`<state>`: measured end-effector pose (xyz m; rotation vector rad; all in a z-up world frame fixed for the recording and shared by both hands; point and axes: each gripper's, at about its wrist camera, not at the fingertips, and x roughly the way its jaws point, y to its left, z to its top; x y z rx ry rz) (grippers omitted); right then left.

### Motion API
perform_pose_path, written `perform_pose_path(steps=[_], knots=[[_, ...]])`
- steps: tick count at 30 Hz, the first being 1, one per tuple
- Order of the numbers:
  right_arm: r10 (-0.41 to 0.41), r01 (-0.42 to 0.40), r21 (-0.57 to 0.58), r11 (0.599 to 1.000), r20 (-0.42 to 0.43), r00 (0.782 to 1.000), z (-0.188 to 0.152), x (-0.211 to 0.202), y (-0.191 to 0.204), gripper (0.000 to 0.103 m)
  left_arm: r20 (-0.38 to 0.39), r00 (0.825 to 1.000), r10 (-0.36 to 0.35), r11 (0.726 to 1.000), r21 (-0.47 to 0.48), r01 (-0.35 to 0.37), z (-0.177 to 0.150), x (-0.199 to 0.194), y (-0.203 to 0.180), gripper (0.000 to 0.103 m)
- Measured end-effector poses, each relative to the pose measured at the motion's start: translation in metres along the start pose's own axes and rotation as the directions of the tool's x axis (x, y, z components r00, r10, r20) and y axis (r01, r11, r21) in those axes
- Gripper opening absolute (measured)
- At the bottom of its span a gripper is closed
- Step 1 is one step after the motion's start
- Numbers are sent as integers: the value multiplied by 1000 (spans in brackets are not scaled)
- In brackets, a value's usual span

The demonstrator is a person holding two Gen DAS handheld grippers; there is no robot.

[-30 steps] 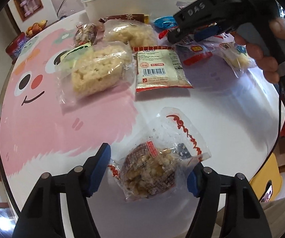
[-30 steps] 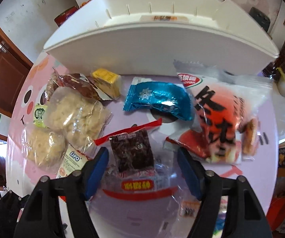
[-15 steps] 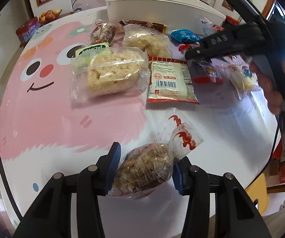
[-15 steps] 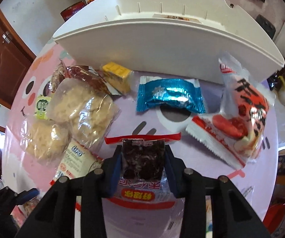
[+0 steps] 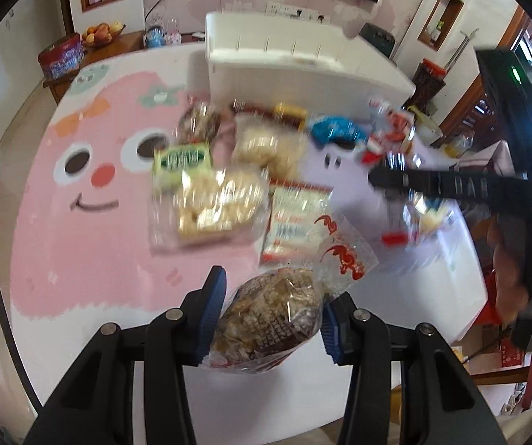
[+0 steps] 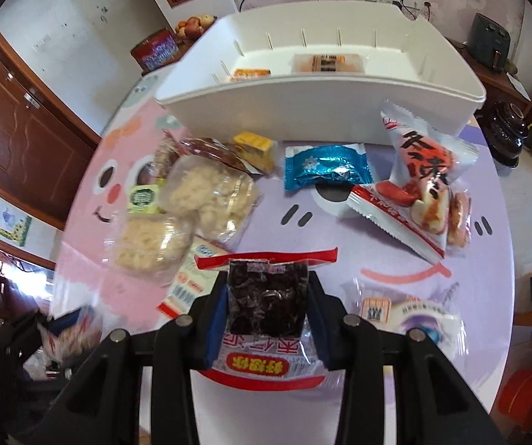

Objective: Organize snacks
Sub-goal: 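Lower both held snacks into the white bin and open both tools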

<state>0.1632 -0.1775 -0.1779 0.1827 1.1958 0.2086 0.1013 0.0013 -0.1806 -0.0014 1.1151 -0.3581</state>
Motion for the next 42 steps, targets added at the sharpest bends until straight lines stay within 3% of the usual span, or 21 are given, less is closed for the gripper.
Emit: perform_pose_path(steps=[5, 12, 22, 31, 42], knots=[[40, -41, 8, 999, 59, 997, 2, -34, 6, 39, 80, 997, -11, 1000, 15, 9, 47, -34, -11, 45], [59, -67, 39, 997, 186, 981, 35, -86, 9, 39, 180, 984, -8, 999, 44, 0, 127, -65, -27, 45], [-54, 21, 98, 995, 349, 936, 124, -143, 0, 40, 226, 973, 46, 997, 48, -58, 236, -61, -37, 46], [-169, 117, 160, 980, 361, 917, 197, -120, -21, 40, 190, 979, 73, 997, 13, -77, 293, -13, -21, 46], [-272, 221, 198, 955, 289, 918, 226, -73, -30, 40, 154, 984, 88, 996, 14, -91, 318, 31, -8, 46]])
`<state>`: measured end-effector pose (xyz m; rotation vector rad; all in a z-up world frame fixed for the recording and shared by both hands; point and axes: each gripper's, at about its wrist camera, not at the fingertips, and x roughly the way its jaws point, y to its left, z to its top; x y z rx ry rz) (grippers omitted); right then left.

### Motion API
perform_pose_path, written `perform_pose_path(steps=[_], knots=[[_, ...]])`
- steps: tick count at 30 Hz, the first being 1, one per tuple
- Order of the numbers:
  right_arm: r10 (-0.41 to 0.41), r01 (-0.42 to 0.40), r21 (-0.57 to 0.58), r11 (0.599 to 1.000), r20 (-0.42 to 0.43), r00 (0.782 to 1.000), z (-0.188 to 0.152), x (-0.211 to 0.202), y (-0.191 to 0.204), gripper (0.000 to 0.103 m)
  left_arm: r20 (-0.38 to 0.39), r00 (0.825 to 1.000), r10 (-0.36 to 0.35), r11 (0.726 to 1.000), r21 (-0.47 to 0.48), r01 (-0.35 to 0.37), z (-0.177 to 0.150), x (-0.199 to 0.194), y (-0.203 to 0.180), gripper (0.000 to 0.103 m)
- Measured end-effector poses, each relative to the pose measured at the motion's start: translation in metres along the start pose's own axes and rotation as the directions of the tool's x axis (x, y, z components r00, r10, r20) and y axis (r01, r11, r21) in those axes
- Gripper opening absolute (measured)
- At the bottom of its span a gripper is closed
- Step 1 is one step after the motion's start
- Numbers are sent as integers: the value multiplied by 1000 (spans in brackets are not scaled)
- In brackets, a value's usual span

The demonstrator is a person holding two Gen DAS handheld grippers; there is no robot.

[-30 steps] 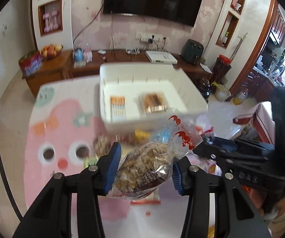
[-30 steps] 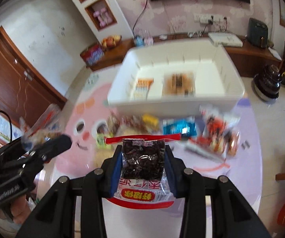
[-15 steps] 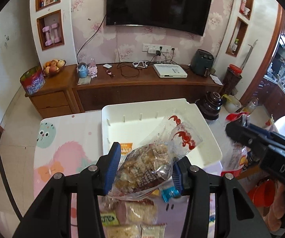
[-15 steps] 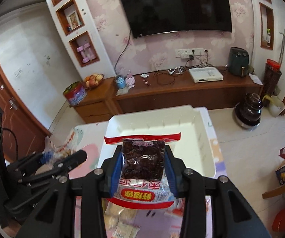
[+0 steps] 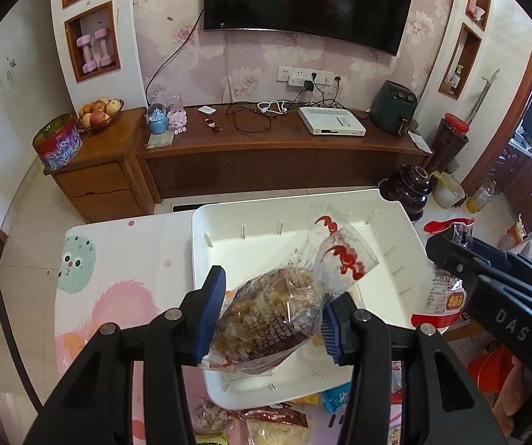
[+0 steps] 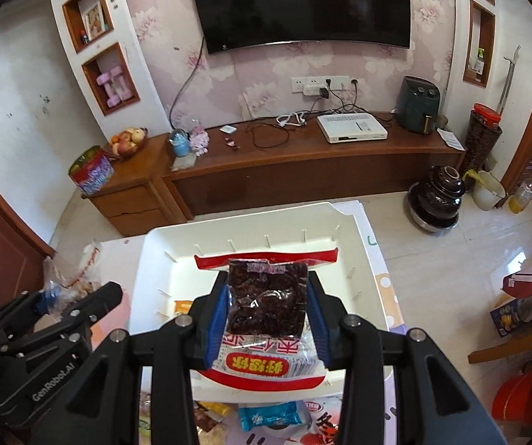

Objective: Organize snacks
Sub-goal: 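Lower both held snacks into the white bin and open both tools, then withdraw both tools from the bin back toward the remaining snacks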

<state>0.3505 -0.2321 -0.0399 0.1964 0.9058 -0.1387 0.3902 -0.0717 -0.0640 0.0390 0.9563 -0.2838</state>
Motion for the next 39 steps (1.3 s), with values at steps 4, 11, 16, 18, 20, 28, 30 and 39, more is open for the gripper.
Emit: perform_pose_path(steps=[4, 11, 16, 18, 20, 28, 30, 39], knots=[[-29, 29, -8, 1000, -6, 1000, -1, 10, 4, 40, -11, 1000, 6, 1000, 6, -6, -2, 8, 0, 46], [-53, 53, -31, 998, -13, 998, -4, 17, 13, 40, -24, 999, 26, 1000, 5, -26, -3, 14, 3, 47], [-56, 55, -34, 998, -18, 998, -6, 19, 16, 43, -5, 999, 47, 999, 0, -47, -4, 10, 1, 80], [-48, 47, -37, 998, -13, 999, -5, 18, 16, 44, 28, 998, 63, 998, -3, -63, -6, 3, -1, 85], [-46, 46, -36, 998, -4, 999, -3, 14, 15, 49, 35, 997, 72, 997, 7, -72, -6, -2, -3, 85], [-42, 44, -50, 998, 36, 998, -8, -13, 16, 56, 65, 994, 93, 995, 19, -95, -13, -29, -9, 86], [-44, 46, -55, 997, 37, 998, -10, -19, 16, 56, 75, 992, 99, 995, 20, -101, -15, -38, -11, 86], [2, 0, -61, 998, 33, 999, -28, -50, 20, 56, 99, 990, 101, 995, 0, -102, -32, -80, -12, 86]])
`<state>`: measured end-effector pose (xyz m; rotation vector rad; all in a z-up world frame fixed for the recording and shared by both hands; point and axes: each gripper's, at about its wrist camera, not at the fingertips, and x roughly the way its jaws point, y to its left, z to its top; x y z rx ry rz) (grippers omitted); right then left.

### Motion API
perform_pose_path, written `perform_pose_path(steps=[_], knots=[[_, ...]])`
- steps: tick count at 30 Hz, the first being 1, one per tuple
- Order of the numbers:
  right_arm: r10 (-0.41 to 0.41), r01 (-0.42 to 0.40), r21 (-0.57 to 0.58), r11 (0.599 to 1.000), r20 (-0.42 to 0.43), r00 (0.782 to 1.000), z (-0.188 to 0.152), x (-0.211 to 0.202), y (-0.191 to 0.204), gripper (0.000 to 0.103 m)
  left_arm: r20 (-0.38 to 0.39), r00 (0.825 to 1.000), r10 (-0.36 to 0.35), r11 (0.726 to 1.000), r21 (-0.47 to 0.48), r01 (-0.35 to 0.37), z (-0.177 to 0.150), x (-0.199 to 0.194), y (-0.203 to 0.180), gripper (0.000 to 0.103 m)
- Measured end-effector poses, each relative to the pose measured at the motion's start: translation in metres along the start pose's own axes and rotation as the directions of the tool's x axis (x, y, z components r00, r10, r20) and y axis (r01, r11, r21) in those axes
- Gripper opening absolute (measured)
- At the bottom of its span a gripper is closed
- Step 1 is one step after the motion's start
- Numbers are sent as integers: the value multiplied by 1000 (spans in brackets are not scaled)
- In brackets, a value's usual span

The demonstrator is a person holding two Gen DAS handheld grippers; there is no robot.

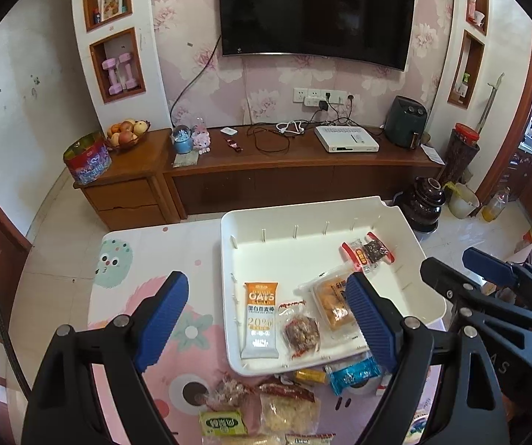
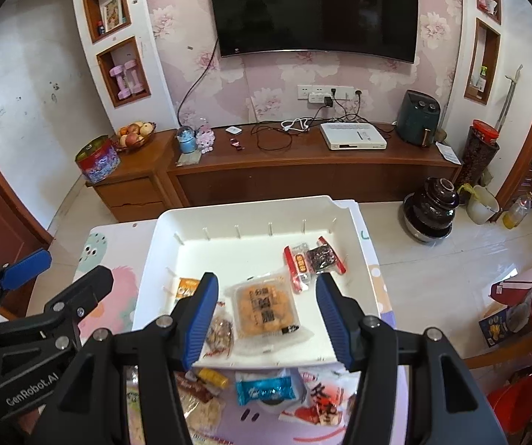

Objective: Organize snacks
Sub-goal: 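Withdraw both tools from the bin back toward the remaining snacks, then grasp the rice-cake bag with the left tool while the right tool grasps the LIPO pack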

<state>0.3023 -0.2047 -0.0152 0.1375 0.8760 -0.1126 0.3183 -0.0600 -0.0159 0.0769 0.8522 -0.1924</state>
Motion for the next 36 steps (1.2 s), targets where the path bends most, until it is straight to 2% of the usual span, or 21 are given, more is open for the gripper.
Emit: perform_pose_path(steps=[10, 21, 28, 36], knots=[[38, -37, -41, 998, 29, 999, -26, -48, 11, 56, 47, 999, 21, 1000, -6, -21, -30, -55, -1, 88], [83, -83, -69, 994, 0, 997, -75, -78, 18, 56, 45, 998, 39, 999, -39, -37, -89, -103, 9, 89], [117, -121, -95, 988, -49, 992, -113, -75, 28, 58, -6, 997, 73, 994, -77, -73, -133, -104, 32, 90], [128, -149, -115, 982, -166, 978, -159, -41, 42, 58, -114, 988, 102, 979, -164, -120, -188, -78, 76, 90]])
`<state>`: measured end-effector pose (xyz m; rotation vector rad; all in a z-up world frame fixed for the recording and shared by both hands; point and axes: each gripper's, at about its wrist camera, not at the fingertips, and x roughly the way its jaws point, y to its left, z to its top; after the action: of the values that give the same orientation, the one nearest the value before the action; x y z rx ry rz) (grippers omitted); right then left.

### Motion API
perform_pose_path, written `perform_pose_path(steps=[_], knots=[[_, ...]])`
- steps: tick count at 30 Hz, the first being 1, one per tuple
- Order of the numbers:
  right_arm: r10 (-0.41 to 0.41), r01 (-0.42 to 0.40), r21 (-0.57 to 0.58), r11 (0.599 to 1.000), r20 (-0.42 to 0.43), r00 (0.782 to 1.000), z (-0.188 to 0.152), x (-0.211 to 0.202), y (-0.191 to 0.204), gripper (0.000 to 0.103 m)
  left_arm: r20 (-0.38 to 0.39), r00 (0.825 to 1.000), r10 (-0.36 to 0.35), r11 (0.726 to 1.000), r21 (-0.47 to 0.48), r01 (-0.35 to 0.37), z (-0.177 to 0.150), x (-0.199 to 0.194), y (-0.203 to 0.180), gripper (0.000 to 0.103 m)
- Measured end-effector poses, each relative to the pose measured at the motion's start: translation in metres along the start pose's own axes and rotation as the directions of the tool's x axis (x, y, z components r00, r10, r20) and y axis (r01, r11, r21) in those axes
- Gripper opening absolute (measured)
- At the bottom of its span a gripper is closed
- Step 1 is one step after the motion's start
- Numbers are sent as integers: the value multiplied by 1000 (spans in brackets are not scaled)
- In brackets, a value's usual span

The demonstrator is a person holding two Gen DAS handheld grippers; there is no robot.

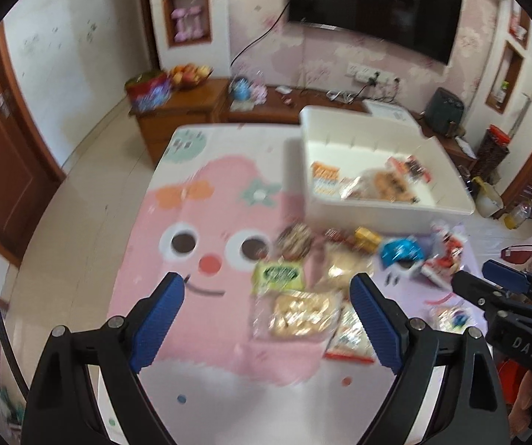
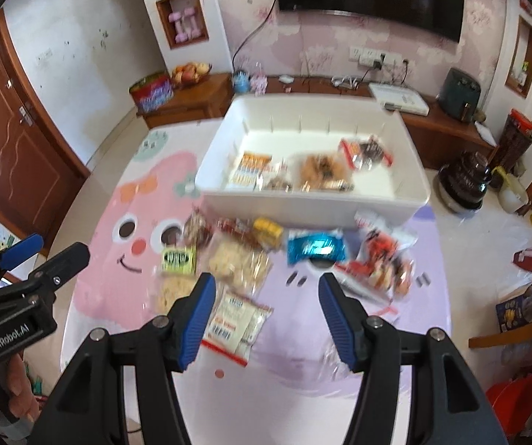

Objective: Organize snacks
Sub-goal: 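Grasp the rice-cake bag with the left tool while the right tool grasps the LIPO pack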

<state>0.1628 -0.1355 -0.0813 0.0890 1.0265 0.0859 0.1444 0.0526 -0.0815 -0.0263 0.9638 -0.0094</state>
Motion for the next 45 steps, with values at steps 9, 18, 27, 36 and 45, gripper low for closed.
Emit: perform_pose_path(steps=[9, 18, 27, 36, 45], knots=[[37, -33, 27, 999, -144, 989, -33, 67, 10, 58, -84, 996, 1, 1000, -7, -2, -40, 41, 17, 90], [40, -23, 65, 998, -275, 961, -57, 137, 27, 58, -131, 991, -9, 990, 139, 27, -58, 79, 8, 90], [-60, 57, -19, 998, -288, 956, -56, 161, 51, 66, -147, 989, -26, 920, 383, 81, -50, 102, -4, 90], [-89, 61, -118, 991, -255, 963, -61, 157, 49, 49, -188, 980, -61, 765, 622, 167, -49, 128, -40, 90], [-14, -1, -47, 999, -311, 950, -65, 147, 21, 46, -226, 974, -34, 618, 761, 198, -52, 158, -70, 90]])
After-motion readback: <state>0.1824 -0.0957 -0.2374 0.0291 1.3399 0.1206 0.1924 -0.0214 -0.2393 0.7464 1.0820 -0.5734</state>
